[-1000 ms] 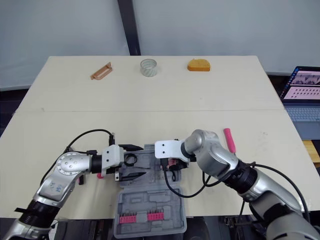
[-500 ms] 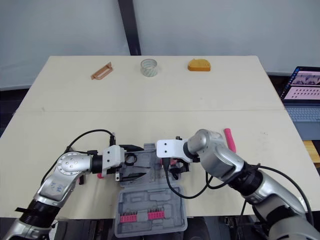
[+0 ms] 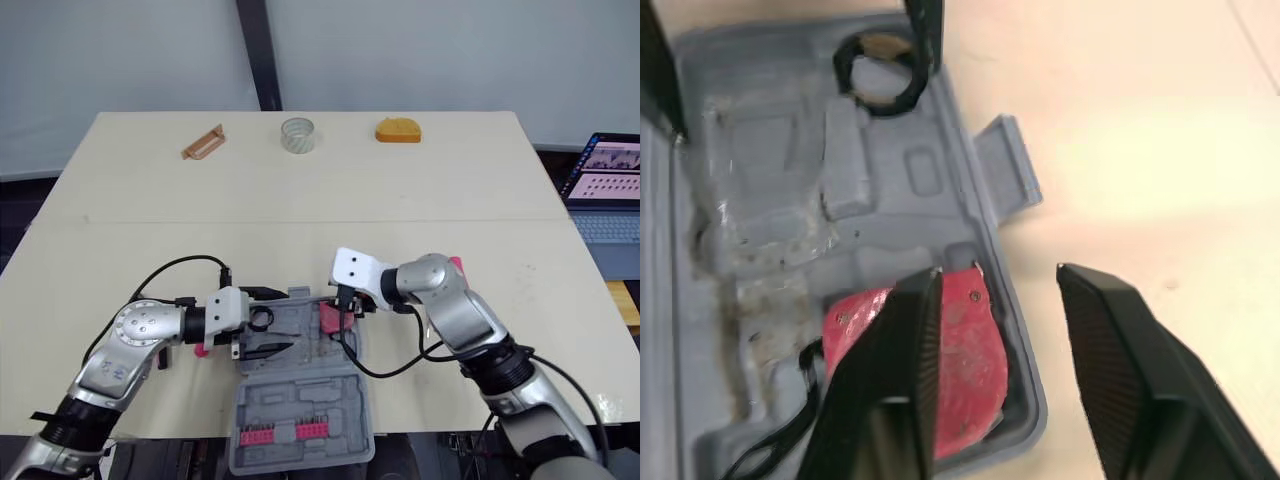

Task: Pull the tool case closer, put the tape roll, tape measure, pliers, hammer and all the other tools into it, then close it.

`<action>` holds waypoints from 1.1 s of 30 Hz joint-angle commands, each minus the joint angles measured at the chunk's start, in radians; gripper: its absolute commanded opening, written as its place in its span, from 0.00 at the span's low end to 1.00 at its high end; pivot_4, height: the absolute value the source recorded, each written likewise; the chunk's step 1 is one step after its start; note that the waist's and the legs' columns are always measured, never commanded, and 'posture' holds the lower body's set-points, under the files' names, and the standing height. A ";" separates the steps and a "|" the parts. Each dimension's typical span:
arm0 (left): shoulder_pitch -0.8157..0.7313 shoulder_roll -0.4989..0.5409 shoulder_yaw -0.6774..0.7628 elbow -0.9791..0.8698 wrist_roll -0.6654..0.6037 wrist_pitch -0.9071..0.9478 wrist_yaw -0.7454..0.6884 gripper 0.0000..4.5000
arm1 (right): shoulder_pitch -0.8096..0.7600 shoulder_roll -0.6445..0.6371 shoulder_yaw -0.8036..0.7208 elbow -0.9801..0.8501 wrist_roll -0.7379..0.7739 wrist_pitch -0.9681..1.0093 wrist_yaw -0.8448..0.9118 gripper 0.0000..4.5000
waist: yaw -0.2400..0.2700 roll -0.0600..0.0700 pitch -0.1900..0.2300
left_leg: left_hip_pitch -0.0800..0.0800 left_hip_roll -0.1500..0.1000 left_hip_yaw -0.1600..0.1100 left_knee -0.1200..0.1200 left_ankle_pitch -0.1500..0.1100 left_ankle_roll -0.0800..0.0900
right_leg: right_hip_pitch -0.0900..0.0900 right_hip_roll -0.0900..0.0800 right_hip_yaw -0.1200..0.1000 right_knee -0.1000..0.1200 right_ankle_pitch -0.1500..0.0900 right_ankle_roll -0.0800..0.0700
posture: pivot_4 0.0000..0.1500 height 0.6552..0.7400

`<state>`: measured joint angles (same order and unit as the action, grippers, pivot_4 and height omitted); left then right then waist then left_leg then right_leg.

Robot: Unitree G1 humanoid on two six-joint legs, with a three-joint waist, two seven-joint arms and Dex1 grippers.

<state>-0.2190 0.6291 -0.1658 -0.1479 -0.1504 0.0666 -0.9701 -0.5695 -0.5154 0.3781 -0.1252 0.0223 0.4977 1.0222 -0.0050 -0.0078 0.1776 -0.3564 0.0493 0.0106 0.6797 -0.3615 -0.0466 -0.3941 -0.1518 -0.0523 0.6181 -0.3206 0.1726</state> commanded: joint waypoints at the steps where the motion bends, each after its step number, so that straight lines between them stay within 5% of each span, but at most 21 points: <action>1: -0.007 -0.003 0.005 -0.022 -0.013 0.000 -0.003 1.00 | 0.039 0.011 -0.040 0.003 0.070 -0.102 0.032 0.49 | -0.001 0.000 0.000 | 0.000 0.000 0.000 0.000 0.000 0.000 | 0.000 0.000 0.000 0.000 0.000 0.000 | 1.00 1.00; 33: 0.009 0.016 0.025 -0.039 -0.017 0.020 -0.001 1.00 | 0.178 0.065 0.018 0.565 -0.041 -0.537 -0.019 0.49 | 0.001 -0.002 -0.006 | 0.005 0.000 0.000 0.000 0.000 0.000 | 0.006 0.000 0.000 0.000 0.000 0.000 | 1.00 1.00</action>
<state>-0.2177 0.6361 -0.1640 -0.1491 -0.1505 0.0891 -0.9700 -0.4521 -0.4364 0.3534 0.3198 0.0676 -0.0467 1.0272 -0.0044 -0.0097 0.1717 -0.3503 0.0496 0.0106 0.6799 -0.3615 -0.0466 -0.3870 -0.1518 -0.0525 0.6170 -0.3206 0.1726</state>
